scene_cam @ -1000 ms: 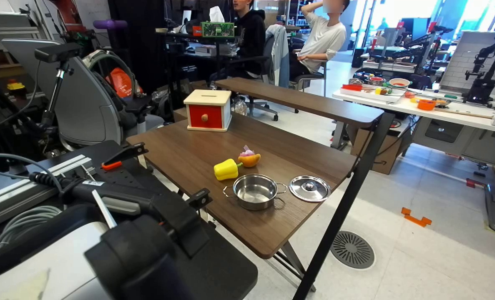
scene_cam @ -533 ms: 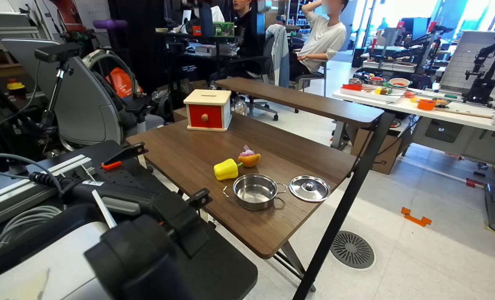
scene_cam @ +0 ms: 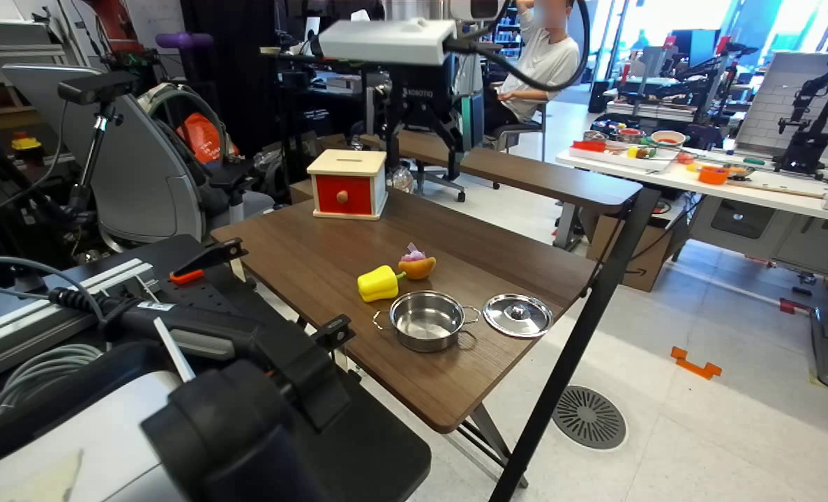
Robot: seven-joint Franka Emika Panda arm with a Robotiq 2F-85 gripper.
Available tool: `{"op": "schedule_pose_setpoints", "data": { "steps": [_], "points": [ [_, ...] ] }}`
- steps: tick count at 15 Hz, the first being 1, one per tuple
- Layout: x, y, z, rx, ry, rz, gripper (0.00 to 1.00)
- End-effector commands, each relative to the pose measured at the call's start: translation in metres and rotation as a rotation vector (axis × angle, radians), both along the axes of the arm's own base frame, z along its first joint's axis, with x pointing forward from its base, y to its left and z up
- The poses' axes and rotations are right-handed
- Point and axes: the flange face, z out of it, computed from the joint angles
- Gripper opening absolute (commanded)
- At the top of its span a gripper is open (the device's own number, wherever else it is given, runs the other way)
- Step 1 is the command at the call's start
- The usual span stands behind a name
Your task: Pick up the bear plush toy from the table and put it in the pot
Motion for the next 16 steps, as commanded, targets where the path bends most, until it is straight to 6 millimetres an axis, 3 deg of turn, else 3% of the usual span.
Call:
{"op": "schedule_pose_setpoints", "data": {
  "steps": [1,5,11,12,13,16],
  "points": [
    [0.029,0.002,-0.059,0.036,0.001,0.036,1.0],
    [0.039,0.014,-0.114,0.055,0.048,0.086,1.0],
    [0.056,0.031,-0.161,0.074,0.1,0.125,1.0],
    [0.057,0.034,-0.166,0.071,0.111,0.137,0.75],
    [0.059,0.036,-0.169,0.071,0.119,0.145,0.74],
    [0.061,0.033,-0.175,0.069,0.143,0.152,0.49]
  ]
}}
